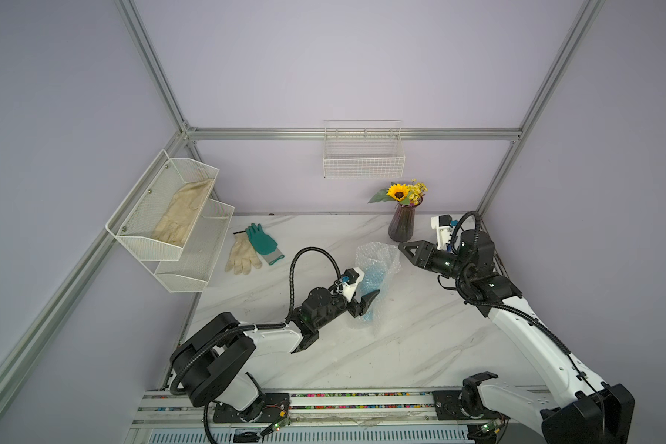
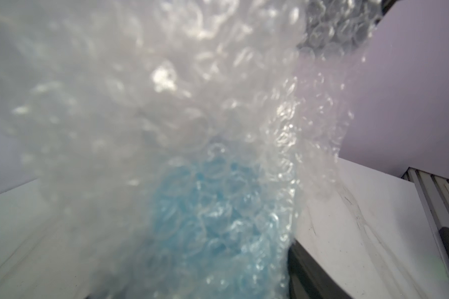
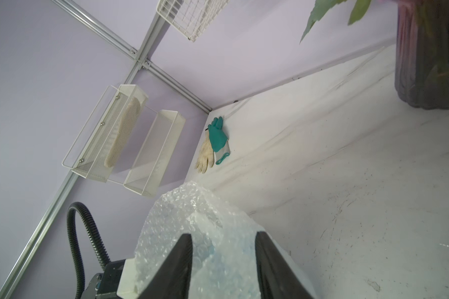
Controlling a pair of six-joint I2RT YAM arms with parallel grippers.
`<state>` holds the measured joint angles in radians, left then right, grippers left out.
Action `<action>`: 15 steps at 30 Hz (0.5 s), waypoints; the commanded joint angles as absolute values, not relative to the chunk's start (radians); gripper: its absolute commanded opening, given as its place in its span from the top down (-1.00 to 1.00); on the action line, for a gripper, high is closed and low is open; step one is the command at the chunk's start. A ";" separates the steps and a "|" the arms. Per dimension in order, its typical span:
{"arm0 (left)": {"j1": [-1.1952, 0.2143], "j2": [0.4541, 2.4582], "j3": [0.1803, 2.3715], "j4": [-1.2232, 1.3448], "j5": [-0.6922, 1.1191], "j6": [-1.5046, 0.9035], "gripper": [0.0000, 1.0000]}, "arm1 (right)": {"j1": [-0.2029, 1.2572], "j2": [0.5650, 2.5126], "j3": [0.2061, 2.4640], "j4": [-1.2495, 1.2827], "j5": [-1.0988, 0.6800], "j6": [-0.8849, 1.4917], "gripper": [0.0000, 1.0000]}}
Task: Wrap wine glasses in bubble wrap
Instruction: Wrap the wine glass in bubble wrap.
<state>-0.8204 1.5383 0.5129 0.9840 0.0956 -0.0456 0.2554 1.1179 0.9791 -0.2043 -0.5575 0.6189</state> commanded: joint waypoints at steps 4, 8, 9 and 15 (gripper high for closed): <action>-0.854 1.635 0.415 1.347 0.102 0.013 -0.41 | 0.333 1.142 1.015 -0.417 -0.599 0.524 0.17; -0.875 1.662 0.381 1.383 0.077 0.008 -0.41 | 0.394 1.174 1.015 -0.455 -0.597 0.502 0.21; -0.874 1.667 0.374 1.388 0.076 0.006 -0.41 | 0.409 1.183 1.020 -0.459 -0.592 0.500 0.22; -0.877 1.697 0.333 1.410 0.060 -0.009 -0.39 | 0.467 1.199 1.038 -0.453 -0.592 0.503 0.38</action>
